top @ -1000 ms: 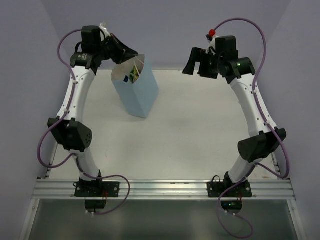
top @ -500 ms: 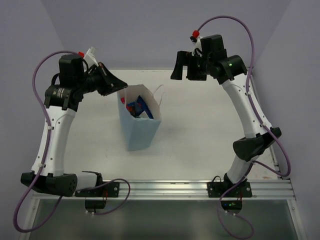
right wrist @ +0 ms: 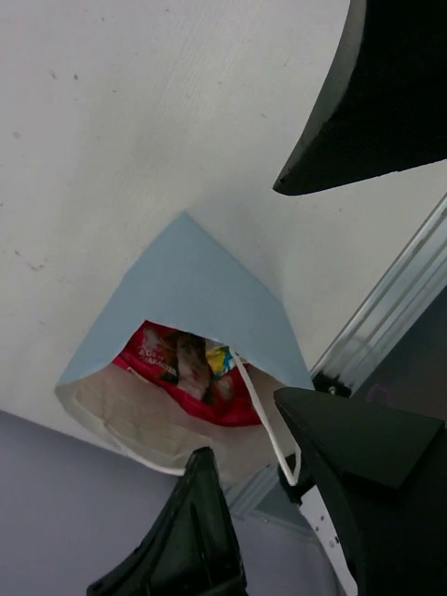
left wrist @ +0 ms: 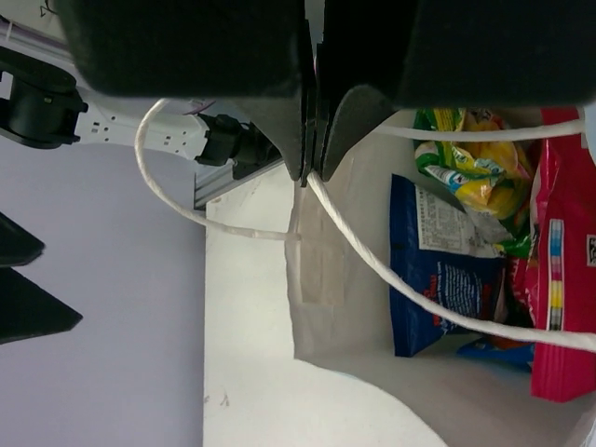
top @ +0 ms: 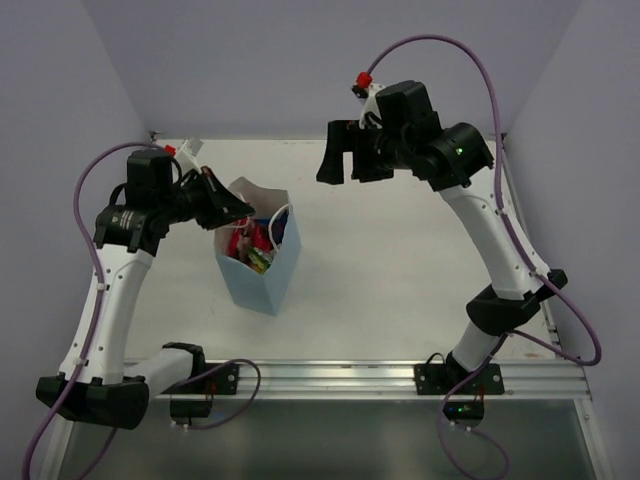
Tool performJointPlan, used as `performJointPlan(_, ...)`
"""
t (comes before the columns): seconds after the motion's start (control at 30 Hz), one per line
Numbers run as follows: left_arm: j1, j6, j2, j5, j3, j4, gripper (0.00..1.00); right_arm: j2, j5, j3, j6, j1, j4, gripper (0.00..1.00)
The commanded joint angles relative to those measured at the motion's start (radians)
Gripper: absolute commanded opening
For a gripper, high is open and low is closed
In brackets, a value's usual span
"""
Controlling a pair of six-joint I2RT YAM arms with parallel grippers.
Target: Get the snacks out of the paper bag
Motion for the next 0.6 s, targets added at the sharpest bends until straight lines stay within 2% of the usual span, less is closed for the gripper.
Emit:
performJointPlan(0.0, 0.006, -0.014, 0.007, 0.083, 0.036, 0.13, 0.0, -0.055, -0.02, 0.121, 0.078, 0.003, -0.046, 0.86)
performJointPlan(0.2, 0.004, -0.114, 0.042, 0.227, 0.084, 0.367, 0.0, -0.077, -0.072, 0.123, 0.129, 0.003, -0.005, 0.84)
performJointPlan(0.3, -0.007, -0.17, 0.054, 0.292, 0.079, 0.467, 0.0, -0.078, -0.113, 0.123, 0.167, 0.003, 0.028, 0.83)
performJointPlan(0.43, -0.028, -0.296, 0.065, 0.352, 0.03, 0.685, 0.0, -0.066, -0.185, 0.118, 0.228, 0.003, 0.058, 0.81)
performJointPlan(0.57, -0.074, -0.338, 0.071, 0.355, -0.014, 0.748, 0.0, -0.073, -0.213, 0.05, 0.3, 0.003, 0.097, 0.75)
